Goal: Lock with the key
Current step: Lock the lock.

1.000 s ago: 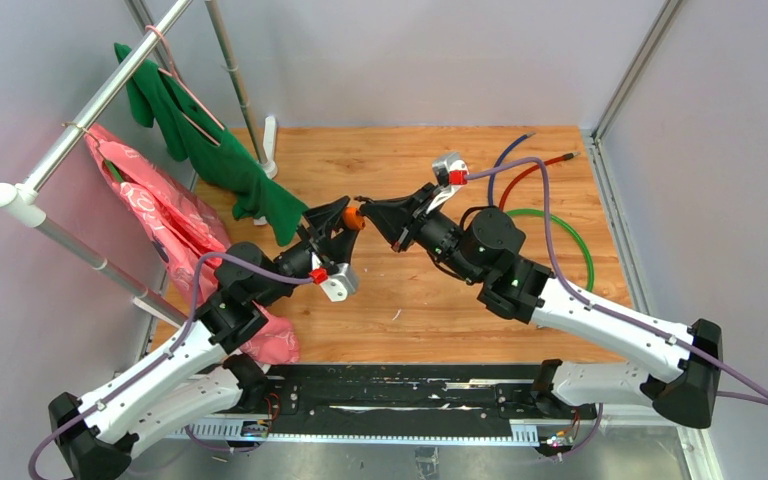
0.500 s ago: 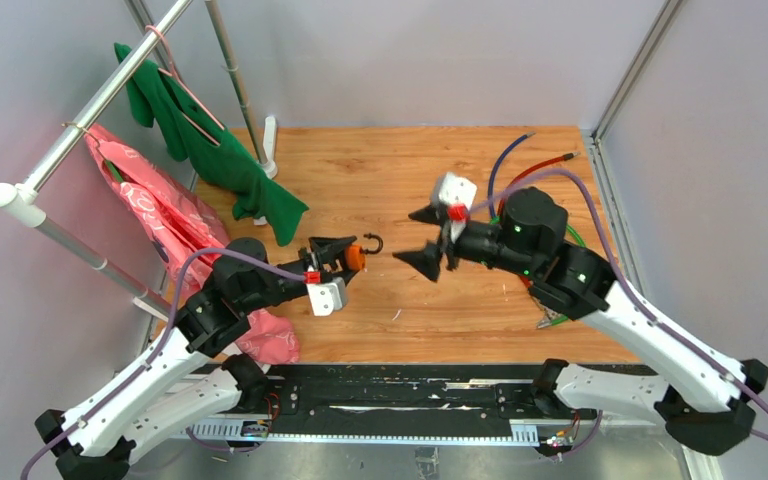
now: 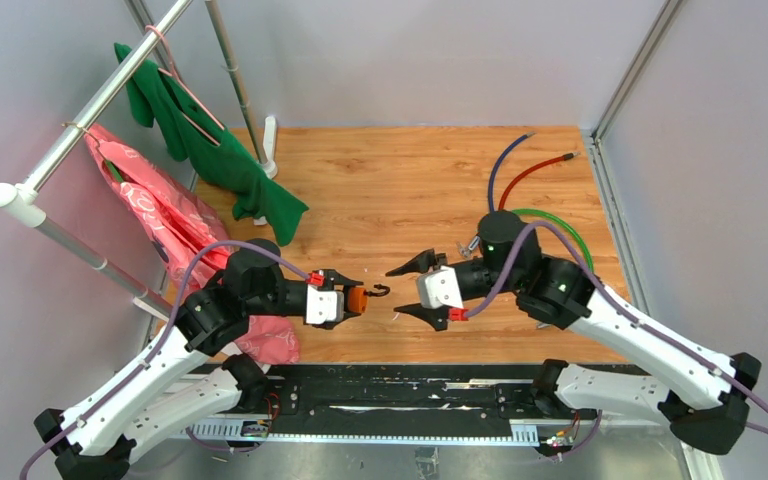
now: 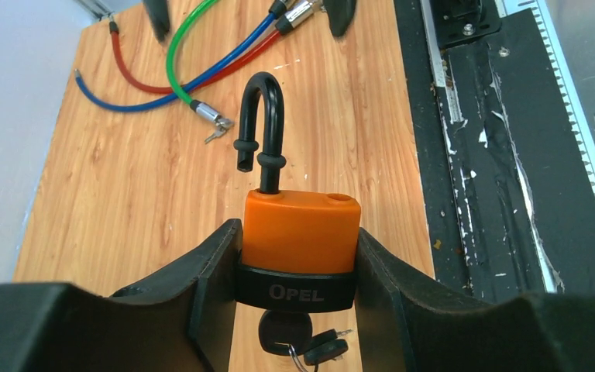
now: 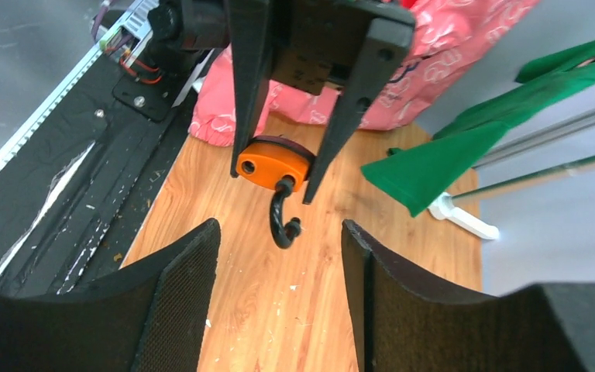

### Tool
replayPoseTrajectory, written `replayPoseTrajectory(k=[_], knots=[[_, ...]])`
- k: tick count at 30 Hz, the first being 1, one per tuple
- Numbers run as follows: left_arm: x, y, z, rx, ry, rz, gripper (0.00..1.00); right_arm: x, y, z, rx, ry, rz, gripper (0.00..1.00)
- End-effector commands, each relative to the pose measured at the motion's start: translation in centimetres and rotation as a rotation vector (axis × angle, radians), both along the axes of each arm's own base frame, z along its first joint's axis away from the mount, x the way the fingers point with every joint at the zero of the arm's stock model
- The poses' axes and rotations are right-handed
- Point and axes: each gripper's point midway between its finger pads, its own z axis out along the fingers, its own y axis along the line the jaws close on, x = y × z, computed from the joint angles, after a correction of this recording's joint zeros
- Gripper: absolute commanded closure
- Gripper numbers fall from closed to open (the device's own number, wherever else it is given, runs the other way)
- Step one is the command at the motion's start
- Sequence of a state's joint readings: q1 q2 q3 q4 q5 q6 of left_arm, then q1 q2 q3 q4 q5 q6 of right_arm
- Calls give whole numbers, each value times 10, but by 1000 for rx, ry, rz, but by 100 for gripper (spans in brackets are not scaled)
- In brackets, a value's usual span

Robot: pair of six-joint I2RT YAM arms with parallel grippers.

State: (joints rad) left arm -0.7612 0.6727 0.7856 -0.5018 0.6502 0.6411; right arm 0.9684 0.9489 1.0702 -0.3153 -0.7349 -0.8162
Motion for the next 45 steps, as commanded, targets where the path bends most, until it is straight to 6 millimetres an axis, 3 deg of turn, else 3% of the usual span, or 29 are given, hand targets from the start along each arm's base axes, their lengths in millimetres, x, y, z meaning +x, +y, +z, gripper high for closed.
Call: replayPoseTrajectory(k=[1,6,13,18,27,32,45], knots=[[6,-5,30,-80,-45,17,100,-6,9,3,-12,-22,48,41],[15,-2,32,-79,-100,53,100,20,17,0,-31,176,-155,64],[19,-2,35,-90,-124,70,100,33,19,-10,-24,286,-270,80],[25,0,37,-97,-140,105,100,37,21,-12,-15,372,-327,83],[47,5,41,-100,-227,198,100,47,34,-14,-11,732,-499,83],[61,9,43,-95,-320,248,100,58,31,-10,53,851,-613,100],[84,20,49,-53,-512,331,100,48,59,13,135,1139,-472,100]])
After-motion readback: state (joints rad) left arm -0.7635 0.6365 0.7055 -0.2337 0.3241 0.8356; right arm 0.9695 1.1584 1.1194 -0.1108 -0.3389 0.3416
